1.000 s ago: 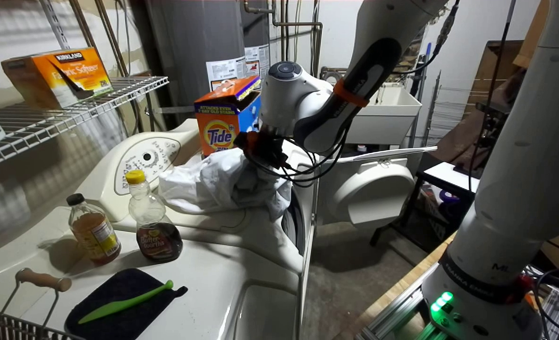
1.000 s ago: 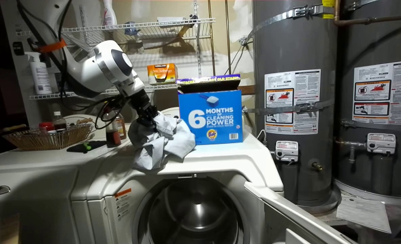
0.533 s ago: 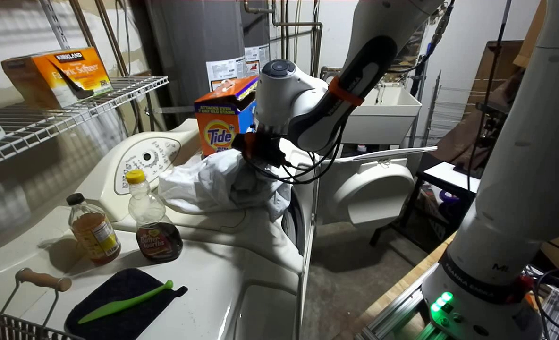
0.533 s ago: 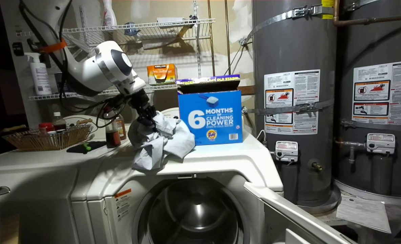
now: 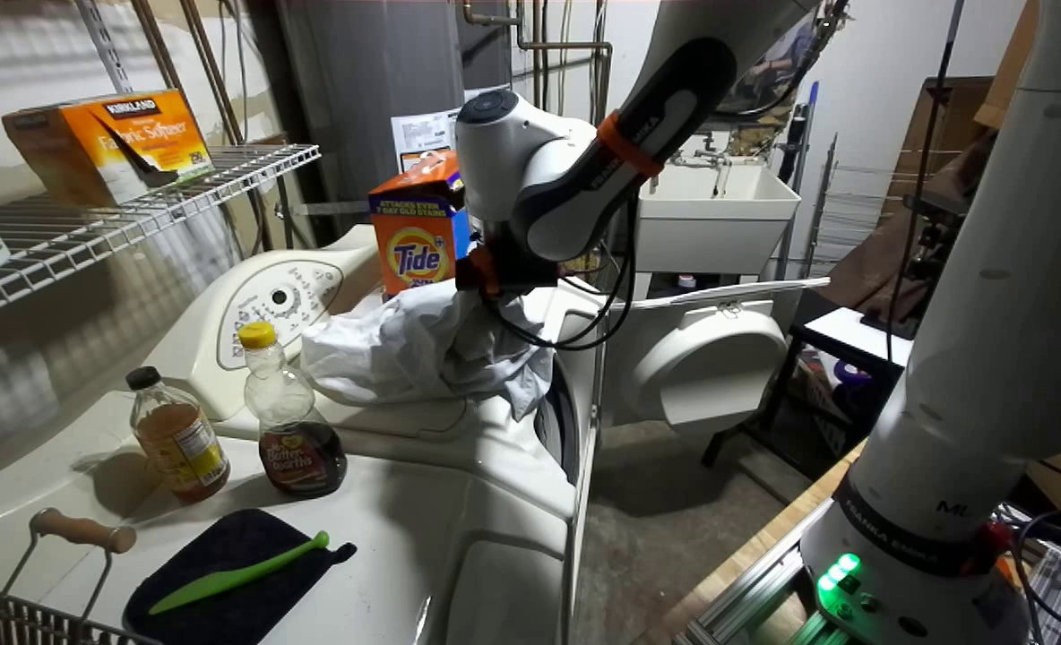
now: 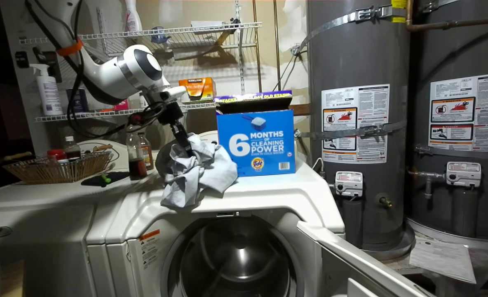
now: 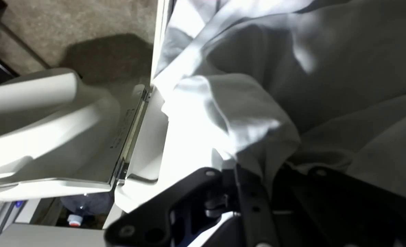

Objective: Put one white cloth in the washing machine

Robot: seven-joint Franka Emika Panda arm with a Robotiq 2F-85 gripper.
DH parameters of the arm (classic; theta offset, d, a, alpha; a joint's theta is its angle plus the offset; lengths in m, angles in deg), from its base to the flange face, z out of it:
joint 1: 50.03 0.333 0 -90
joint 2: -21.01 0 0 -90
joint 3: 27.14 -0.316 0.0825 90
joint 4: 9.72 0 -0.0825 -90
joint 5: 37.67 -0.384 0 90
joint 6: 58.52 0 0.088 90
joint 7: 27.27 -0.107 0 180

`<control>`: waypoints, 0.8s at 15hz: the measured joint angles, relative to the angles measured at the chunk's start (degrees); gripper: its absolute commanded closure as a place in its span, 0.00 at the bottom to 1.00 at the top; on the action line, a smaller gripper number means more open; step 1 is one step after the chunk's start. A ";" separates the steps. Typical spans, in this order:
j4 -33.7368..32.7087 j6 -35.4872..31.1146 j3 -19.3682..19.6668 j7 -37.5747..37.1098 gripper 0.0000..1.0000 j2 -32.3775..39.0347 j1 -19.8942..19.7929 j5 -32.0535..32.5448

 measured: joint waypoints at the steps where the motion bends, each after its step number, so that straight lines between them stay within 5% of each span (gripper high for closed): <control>1: -0.93 1.85 0.26 3.38 0.69 0.14 0.00 0.08; 7: -3.43 1.03 5.16 15.45 0.30 4.70 -0.27 11.57; 12: -5.98 -12.37 9.80 8.75 0.01 11.95 -0.30 28.07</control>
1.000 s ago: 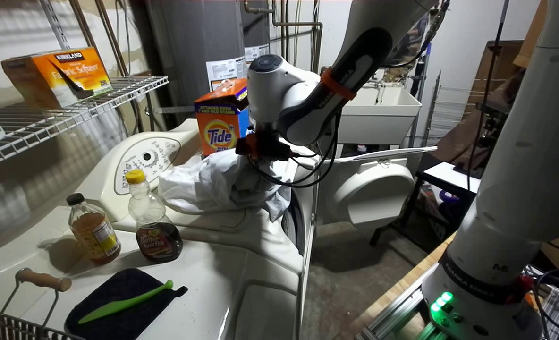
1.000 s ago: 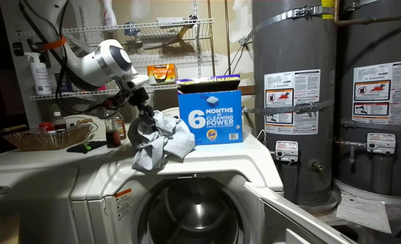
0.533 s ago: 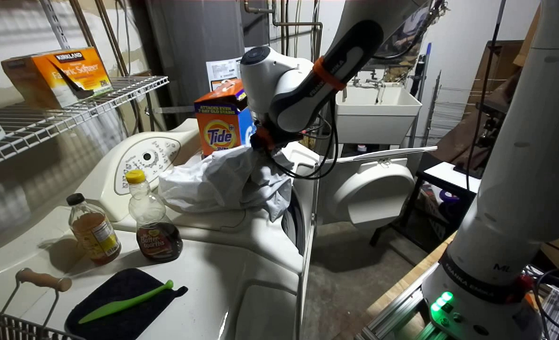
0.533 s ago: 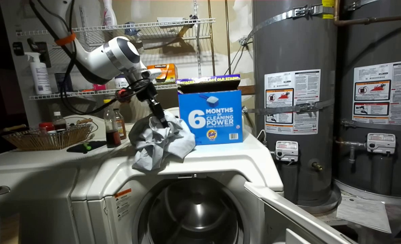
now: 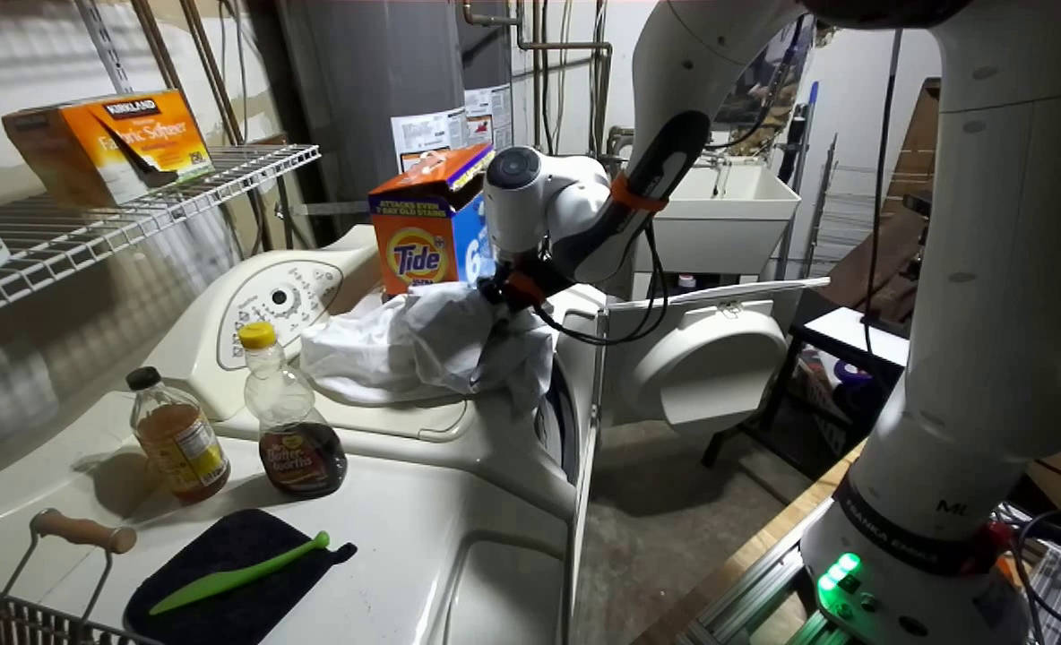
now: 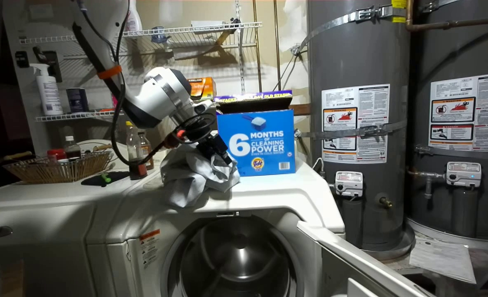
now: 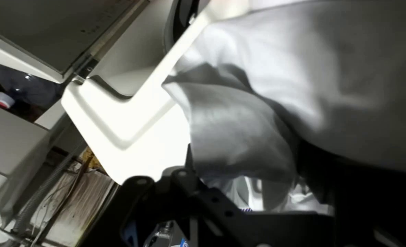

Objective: Put one white cloth in the washing machine

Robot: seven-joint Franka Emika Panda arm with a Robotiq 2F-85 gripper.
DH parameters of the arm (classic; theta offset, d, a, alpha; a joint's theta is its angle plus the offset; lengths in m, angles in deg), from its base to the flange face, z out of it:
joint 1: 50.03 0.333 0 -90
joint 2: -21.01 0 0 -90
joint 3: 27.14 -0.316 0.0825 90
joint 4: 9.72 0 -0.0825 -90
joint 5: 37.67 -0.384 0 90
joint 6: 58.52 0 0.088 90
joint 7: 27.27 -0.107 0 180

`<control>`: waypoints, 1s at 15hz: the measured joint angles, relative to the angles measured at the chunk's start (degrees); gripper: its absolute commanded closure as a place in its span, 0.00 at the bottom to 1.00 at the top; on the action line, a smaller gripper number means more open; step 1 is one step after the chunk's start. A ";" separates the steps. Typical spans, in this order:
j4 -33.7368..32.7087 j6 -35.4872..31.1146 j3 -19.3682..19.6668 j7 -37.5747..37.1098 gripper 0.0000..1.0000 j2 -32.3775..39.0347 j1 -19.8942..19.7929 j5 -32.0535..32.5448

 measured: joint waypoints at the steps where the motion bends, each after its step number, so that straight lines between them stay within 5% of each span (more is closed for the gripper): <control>1: -0.57 -2.47 0.55 -1.90 0.00 1.42 -0.01 0.85; 6: -1.40 -13.74 -0.71 -4.12 0.00 7.83 -2.40 -6.35; 10: -1.32 -18.92 -7.23 0.14 0.00 11.33 -7.68 -18.48; 11: -1.22 -19.51 -9.66 2.11 0.25 12.06 -9.45 -21.64; 12: -1.21 -19.58 -13.17 3.37 0.26 12.88 -12.01 -24.01; 15: -1.20 -19.46 -24.05 6.69 0.49 15.74 -19.90 -30.01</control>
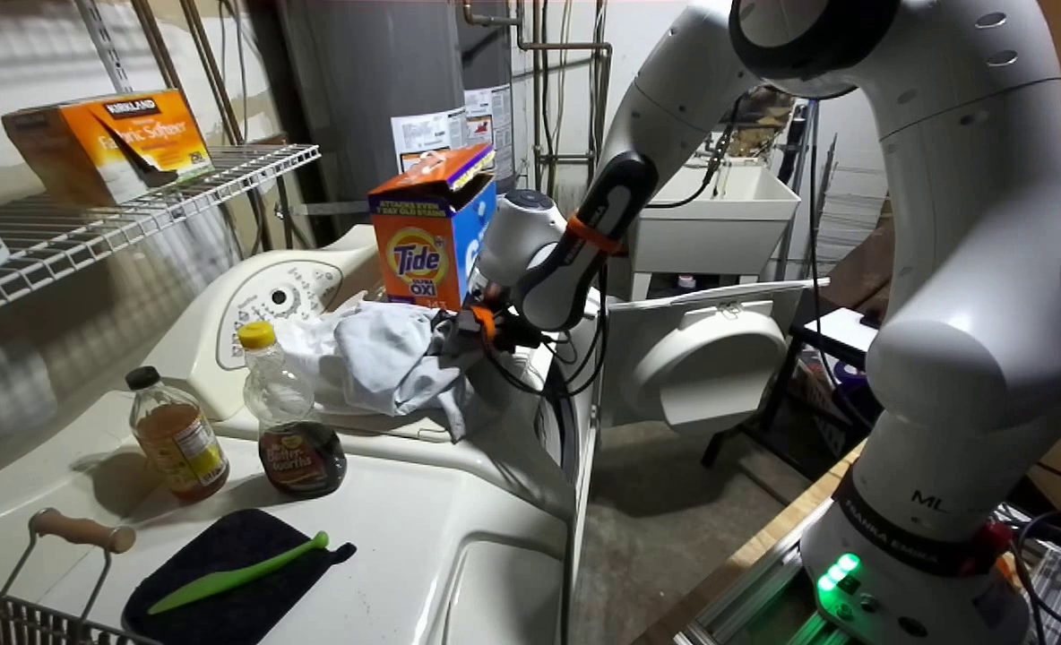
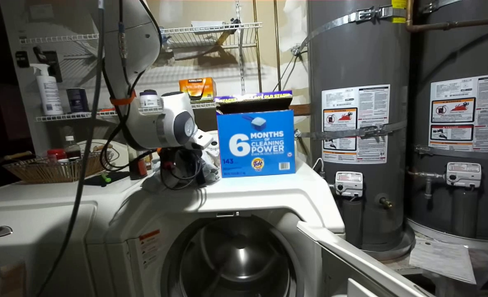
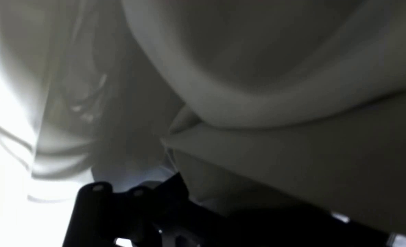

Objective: Put one white cloth in the washing machine

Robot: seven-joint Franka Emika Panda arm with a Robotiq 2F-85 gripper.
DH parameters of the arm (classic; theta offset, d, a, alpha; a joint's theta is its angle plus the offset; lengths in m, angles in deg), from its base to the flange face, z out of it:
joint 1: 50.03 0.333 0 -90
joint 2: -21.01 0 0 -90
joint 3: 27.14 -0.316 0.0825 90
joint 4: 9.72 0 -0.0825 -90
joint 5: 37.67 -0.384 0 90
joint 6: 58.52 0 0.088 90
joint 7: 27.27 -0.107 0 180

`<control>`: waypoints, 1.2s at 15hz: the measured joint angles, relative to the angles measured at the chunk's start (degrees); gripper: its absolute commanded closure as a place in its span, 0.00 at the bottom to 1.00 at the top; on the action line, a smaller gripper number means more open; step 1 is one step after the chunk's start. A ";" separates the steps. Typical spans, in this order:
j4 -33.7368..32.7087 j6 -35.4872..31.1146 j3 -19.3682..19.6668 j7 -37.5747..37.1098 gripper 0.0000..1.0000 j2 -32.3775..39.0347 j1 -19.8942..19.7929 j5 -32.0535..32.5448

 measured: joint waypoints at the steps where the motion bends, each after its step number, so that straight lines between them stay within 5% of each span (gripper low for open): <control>1: -0.01 0.12 -3.34 0.78 0.55 1.00 -2.41 -1.37; 4: -0.04 0.44 -11.06 1.89 0.76 3.45 -8.31 -3.52; 7: -0.04 -0.03 -13.94 9.96 0.97 3.91 -9.35 -15.88; 13: -0.26 -2.73 -20.26 26.12 1.00 1.59 -9.58 -40.28; 18: 0.08 -5.36 -28.50 30.33 1.00 -3.93 -13.12 -49.58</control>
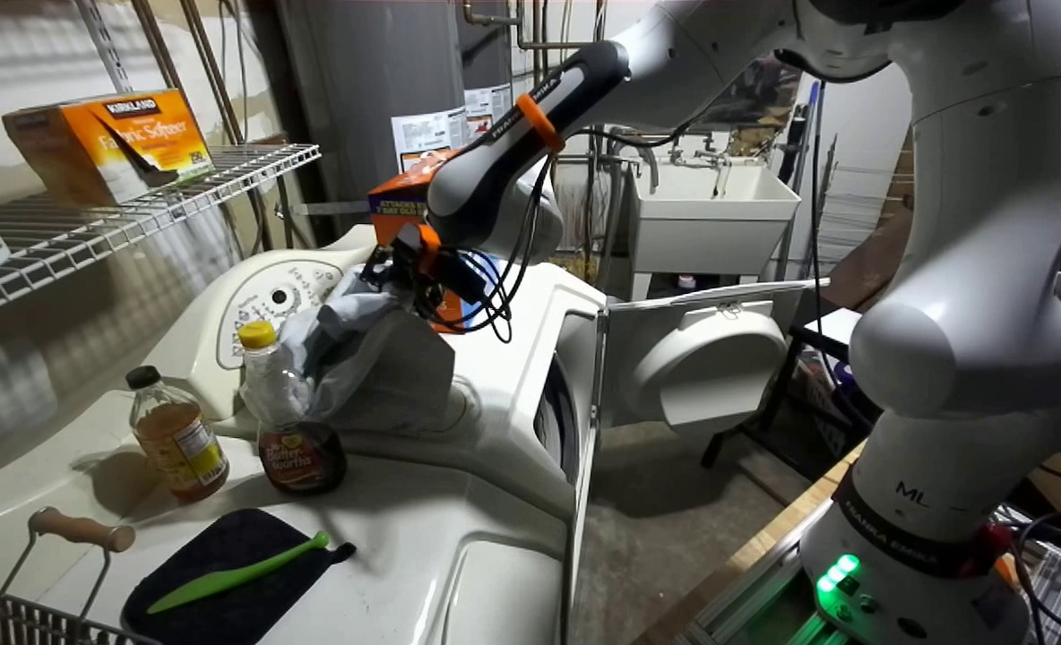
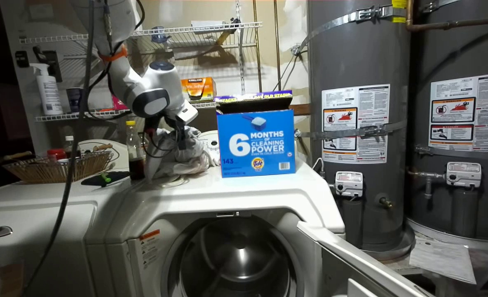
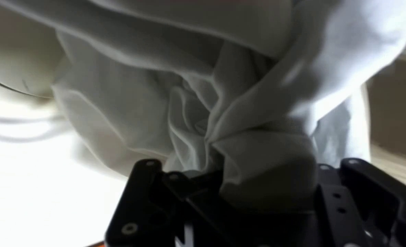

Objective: Put one white cloth in the washing machine

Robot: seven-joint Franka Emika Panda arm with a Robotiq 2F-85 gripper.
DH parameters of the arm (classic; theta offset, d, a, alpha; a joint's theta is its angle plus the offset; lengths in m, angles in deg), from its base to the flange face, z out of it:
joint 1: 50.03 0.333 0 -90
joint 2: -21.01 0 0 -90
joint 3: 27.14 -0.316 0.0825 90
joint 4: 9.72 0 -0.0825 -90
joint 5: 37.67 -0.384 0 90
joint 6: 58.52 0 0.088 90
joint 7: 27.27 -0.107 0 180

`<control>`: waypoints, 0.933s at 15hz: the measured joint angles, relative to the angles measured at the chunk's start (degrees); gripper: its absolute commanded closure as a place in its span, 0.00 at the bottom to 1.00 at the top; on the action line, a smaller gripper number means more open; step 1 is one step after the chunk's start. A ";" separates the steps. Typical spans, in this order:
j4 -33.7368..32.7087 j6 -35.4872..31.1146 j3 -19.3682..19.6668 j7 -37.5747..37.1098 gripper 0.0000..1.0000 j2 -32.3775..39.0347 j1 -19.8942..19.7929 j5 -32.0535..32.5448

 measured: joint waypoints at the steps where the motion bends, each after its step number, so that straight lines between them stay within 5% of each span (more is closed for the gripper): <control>1: 0.20 -1.76 -2.42 -0.05 1.00 -1.17 -1.78 -0.08; 8: 1.11 -17.43 -19.09 -0.03 1.00 -5.43 -13.62 0.05; 11: 2.20 -17.33 -26.87 -0.37 1.00 -6.42 -19.73 -0.10; 14: 5.55 -12.19 -39.03 -2.97 1.00 -8.73 -31.25 -1.35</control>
